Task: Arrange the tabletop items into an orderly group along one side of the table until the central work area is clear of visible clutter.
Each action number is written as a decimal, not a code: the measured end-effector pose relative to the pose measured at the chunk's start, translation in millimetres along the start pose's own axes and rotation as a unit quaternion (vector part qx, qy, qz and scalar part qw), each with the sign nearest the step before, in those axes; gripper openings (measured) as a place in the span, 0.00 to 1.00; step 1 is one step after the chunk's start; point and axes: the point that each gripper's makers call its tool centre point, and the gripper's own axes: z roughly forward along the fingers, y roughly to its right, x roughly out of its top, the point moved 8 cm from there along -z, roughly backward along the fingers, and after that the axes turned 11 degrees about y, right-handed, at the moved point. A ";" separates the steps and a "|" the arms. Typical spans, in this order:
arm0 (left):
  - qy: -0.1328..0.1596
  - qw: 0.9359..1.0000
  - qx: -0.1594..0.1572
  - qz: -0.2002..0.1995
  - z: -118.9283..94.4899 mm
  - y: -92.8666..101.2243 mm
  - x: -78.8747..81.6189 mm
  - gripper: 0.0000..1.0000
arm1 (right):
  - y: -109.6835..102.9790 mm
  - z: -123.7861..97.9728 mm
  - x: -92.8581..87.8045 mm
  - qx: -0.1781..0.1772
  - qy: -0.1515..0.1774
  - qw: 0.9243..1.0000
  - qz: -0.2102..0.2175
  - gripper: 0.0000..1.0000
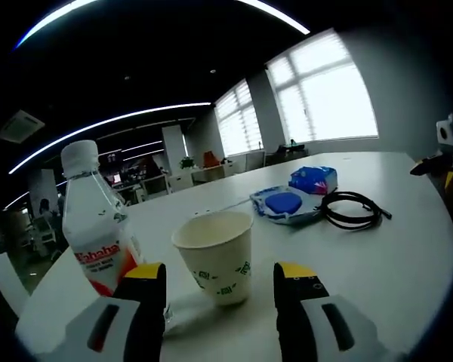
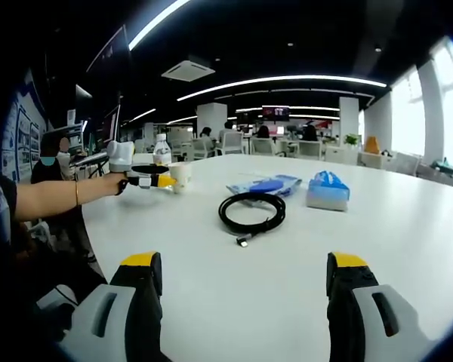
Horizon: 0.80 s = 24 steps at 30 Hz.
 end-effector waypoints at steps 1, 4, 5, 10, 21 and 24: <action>0.001 1.000 0.000 -0.001 -1.4 0.0 0.4 0.58 | -0.2 0.2 0.2 0.000 0.000 1.000 -0.001 0.87; 0.002 1.000 -0.001 0.000 -6.0 0.1 1.6 0.58 | -0.8 0.7 0.5 0.001 0.000 1.000 -0.001 0.87; 0.003 1.000 -0.001 -0.001 -7.5 -0.2 1.5 0.58 | -1.1 1.0 0.6 0.002 0.000 1.000 -0.001 0.87; 0.003 1.000 -0.003 -0.002 -10.9 0.2 0.4 0.59 | -2.8 1.6 1.4 0.004 0.001 1.000 -0.002 0.87; 0.006 1.000 -0.006 -0.005 -17.5 2.5 0.7 0.61 | -2.5 1.0 3.8 0.003 0.001 1.000 -0.006 0.88; 0.005 1.000 -0.007 -0.003 -19.0 3.1 0.3 0.61 | -2.5 1.1 4.1 0.004 0.001 1.000 -0.006 0.88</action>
